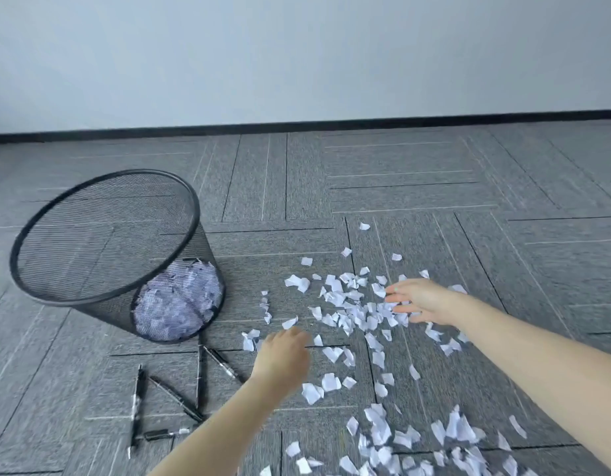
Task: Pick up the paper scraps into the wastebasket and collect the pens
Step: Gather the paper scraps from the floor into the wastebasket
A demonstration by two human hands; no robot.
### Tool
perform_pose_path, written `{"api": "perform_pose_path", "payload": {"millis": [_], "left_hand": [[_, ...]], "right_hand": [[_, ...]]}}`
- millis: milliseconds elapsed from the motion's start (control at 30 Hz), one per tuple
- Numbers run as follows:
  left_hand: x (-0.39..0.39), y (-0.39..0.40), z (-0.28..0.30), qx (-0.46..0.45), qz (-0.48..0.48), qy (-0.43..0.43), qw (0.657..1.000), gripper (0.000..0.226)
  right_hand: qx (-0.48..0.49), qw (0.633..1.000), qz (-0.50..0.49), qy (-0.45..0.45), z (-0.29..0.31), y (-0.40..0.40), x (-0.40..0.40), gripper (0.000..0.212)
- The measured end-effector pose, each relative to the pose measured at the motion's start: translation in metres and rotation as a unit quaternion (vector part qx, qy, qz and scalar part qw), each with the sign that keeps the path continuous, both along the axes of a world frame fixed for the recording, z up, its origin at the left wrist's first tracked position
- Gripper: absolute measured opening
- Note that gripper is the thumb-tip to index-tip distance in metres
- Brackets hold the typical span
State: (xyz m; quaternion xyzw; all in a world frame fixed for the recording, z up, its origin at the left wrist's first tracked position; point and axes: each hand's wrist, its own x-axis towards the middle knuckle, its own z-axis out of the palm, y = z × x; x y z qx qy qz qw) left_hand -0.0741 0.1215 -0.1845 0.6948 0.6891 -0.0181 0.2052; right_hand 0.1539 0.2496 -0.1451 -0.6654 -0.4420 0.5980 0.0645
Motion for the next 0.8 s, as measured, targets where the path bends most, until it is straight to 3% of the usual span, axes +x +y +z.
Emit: {"api": "perform_pose_path", "payload": {"millis": [133,300,467,533,667,800], "left_hand": [[0.034,0.000,-0.036,-0.135,-0.021,0.067,0.988,0.055],[0.044,0.025,-0.063,-0.203,0.005,0.101,0.974,0.068],[0.078,0.041,-0.080,-0.251,0.152,0.005,0.956,0.062],[0.094,0.042,-0.085,-0.265,0.158,-0.001,0.951,0.056],[0.097,0.044,-0.090,-0.272,0.190,0.016,0.943,0.070],[0.094,0.048,-0.086,-0.295,0.176,0.026,0.939,0.076]], "right_hand": [[-0.007,0.995,0.059,-0.080,-0.041,-0.009,0.042,0.025],[0.186,0.974,0.074,-0.104,-0.079,0.020,0.052,0.028],[0.313,0.937,0.103,-0.113,-0.097,0.062,0.030,0.032],[0.341,0.927,0.111,-0.106,-0.106,0.089,0.016,0.033],[0.397,0.893,0.155,-0.145,-0.123,0.147,-0.006,0.035],[0.373,0.883,0.214,-0.188,-0.145,0.195,-0.017,0.042]]}}
